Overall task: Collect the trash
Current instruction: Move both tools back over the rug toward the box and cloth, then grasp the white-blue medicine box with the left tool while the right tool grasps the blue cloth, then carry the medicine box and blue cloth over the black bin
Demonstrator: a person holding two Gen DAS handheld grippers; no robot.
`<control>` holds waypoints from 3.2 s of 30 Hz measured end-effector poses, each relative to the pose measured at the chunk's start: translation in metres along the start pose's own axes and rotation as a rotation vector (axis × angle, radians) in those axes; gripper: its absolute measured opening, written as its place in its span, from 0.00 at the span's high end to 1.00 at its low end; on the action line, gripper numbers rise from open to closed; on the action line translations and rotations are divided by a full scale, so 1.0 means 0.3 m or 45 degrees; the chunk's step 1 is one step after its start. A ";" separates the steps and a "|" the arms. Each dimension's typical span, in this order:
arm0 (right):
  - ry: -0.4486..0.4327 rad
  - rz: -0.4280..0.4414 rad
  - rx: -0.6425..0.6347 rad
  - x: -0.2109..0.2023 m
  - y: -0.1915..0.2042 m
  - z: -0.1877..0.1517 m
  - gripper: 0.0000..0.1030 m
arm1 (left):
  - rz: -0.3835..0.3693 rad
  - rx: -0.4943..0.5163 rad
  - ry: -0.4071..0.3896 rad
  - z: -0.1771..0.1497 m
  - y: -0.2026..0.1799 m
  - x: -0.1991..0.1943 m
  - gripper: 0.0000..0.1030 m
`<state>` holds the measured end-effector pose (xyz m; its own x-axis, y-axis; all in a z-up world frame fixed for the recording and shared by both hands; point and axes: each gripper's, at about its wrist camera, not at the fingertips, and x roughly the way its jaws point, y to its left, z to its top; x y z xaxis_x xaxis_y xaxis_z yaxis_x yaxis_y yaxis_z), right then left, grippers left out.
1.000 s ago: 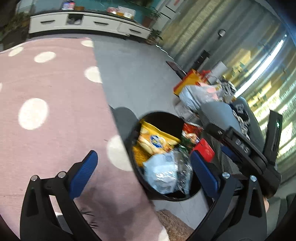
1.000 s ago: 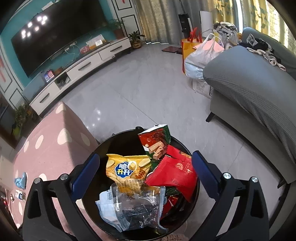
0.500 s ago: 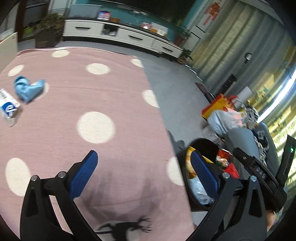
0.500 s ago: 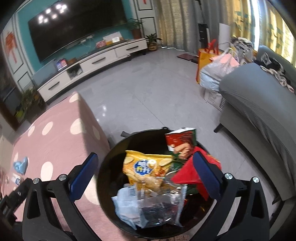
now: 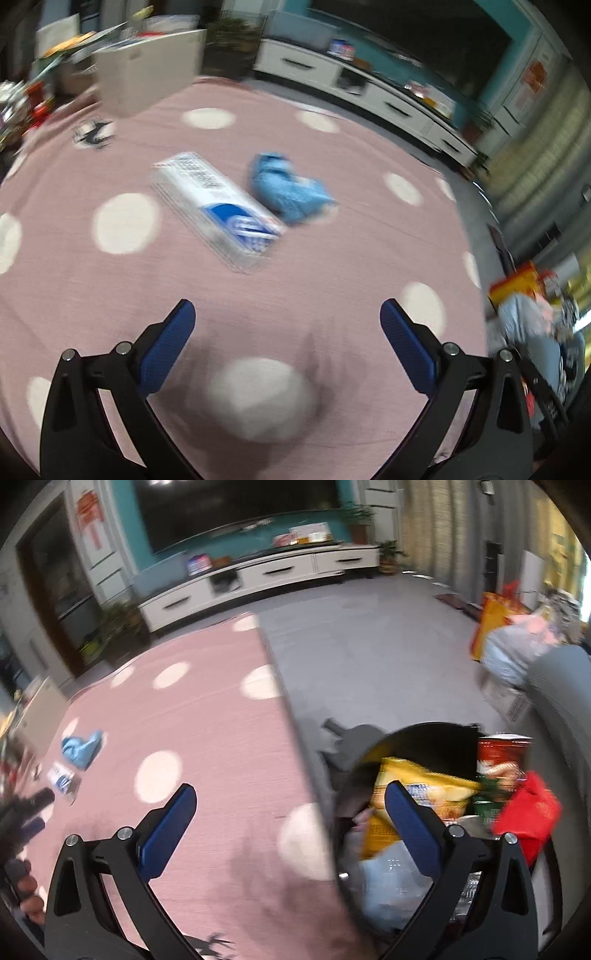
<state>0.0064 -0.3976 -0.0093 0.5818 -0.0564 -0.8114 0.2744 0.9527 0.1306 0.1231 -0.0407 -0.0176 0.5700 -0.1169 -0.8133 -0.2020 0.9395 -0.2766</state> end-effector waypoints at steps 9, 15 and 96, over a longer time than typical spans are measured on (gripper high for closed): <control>0.148 0.147 -0.157 0.154 0.325 0.019 0.03 | 0.042 -0.163 0.083 0.113 0.293 0.063 0.03; 0.195 0.261 -0.277 0.260 0.640 0.088 0.19 | 0.001 -0.171 0.133 0.170 0.356 0.116 0.03; -0.287 -0.023 0.290 -0.239 -0.193 0.018 0.87 | -0.430 0.524 -0.055 -0.241 -0.724 -0.238 0.58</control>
<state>-0.0469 -0.4504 0.0444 0.7233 -0.1619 -0.6713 0.4359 0.8610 0.2621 0.0686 -0.2596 0.0635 0.5836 -0.4292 -0.6893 0.3225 0.9016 -0.2884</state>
